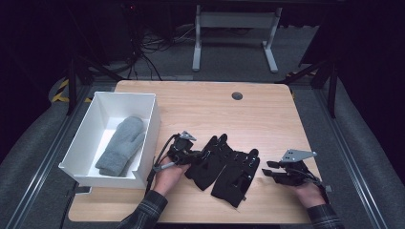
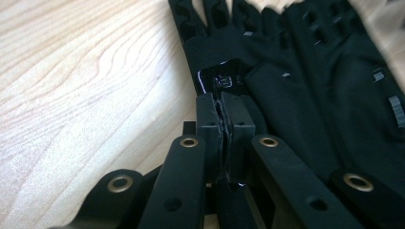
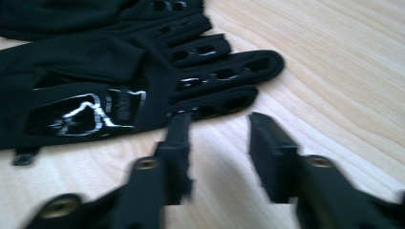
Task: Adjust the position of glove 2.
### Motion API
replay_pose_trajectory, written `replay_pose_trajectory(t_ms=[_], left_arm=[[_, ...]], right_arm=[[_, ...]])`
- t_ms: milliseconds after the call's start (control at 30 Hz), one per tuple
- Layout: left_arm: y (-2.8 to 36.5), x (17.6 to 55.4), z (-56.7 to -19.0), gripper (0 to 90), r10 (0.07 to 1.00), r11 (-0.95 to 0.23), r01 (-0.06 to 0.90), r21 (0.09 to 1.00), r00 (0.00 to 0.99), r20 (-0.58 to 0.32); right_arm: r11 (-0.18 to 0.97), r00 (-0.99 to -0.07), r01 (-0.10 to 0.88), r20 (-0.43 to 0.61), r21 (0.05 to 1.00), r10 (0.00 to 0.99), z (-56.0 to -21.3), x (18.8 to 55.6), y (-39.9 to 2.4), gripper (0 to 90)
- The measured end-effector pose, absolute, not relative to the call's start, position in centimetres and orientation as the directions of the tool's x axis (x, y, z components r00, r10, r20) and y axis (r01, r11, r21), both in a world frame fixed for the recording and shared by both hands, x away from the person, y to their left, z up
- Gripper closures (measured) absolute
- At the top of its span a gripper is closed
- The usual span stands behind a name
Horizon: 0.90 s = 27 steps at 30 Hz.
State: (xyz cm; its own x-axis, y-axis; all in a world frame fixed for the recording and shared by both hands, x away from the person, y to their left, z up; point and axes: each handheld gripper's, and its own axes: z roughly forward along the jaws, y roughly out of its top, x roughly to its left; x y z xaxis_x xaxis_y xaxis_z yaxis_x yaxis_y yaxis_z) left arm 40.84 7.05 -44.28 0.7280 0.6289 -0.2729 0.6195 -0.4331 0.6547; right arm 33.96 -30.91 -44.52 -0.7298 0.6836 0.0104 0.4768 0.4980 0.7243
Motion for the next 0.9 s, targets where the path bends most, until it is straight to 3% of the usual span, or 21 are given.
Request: replay_pose_trajectory(t_ms=[167,467,900], left_arm=[[7.4,40.7,-43.6,87.8,0.608,-0.404,0.618,0.674,0.732,-0.307],[7.6,40.4,-42.7,87.8,0.585,-0.364,0.609,0.705,0.738,-0.336],[7.4,39.9,-41.7,87.8,0.540,-0.343,0.597,0.725,0.757,-0.367]], right_arm=[[0.529,-0.778,0.456,0.032,0.716,0.628,-44.3,33.5,-29.9,89.6],[0.600,-0.834,0.450,0.070,0.662,0.548,-45.4,32.8,-27.3,90.0],[0.611,-0.844,0.440,0.072,0.658,0.531,-45.6,33.0,-26.3,90.0]])
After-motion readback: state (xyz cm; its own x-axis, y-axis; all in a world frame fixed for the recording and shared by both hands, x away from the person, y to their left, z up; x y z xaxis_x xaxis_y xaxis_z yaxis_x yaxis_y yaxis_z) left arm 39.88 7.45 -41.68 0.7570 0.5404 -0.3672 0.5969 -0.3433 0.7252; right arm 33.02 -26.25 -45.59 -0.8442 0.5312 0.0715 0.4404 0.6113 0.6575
